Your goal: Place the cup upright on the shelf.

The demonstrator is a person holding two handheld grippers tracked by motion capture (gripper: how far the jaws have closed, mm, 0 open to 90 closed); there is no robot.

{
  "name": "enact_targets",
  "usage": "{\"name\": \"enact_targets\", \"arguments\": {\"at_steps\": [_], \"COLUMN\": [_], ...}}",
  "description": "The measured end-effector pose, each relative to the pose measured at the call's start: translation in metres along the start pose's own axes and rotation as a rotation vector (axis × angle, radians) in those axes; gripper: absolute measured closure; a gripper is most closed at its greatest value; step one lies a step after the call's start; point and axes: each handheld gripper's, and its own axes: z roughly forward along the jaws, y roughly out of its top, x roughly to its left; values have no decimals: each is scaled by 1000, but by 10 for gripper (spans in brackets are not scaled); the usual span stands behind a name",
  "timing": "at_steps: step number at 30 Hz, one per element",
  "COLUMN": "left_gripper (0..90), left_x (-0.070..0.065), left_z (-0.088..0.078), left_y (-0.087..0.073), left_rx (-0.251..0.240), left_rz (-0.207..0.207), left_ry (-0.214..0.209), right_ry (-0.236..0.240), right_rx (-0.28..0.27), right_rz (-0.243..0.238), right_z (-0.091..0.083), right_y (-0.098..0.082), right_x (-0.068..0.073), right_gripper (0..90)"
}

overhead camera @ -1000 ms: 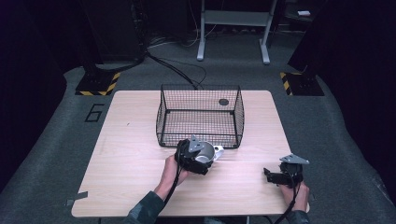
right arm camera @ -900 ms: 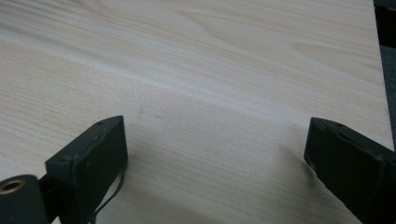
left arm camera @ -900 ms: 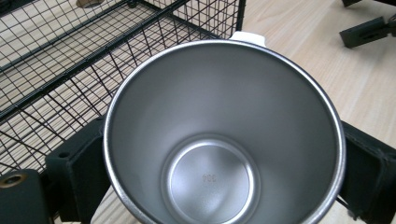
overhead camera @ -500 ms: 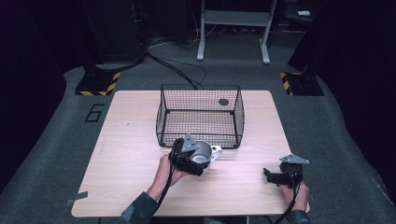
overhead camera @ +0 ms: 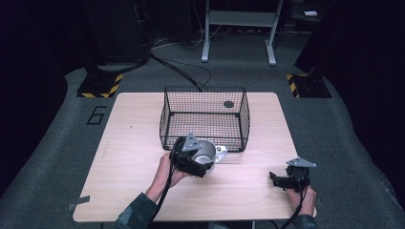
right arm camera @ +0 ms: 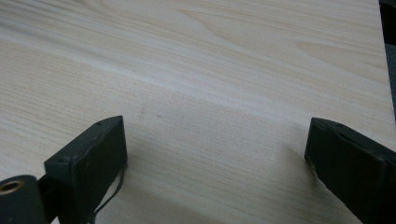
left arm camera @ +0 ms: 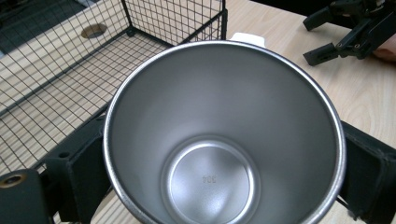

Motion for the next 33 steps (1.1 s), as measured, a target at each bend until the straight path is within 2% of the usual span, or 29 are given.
{"name": "enact_targets", "arguments": {"at_steps": [10,16,18,33], "left_gripper": [67,67,67,67], "left_x": [9,14,17,29], "left_z": [-9,-15,-17,-24], "left_y": [8,17,20,40], "left_rx": [-9,-14,-16,-35], "left_rz": [-7,8,-2,7], "left_ry": [-12,-5,-11,15], "right_ry": [0,0,0,1], "right_rx": [1,0,-1,1], "right_rz": [-1,-1,-1,-1], "right_z": [0,0,0,0], "right_y": [0,0,0,0], "right_x": [0,0,0,0], "right_gripper": [53,53,53,53]}}
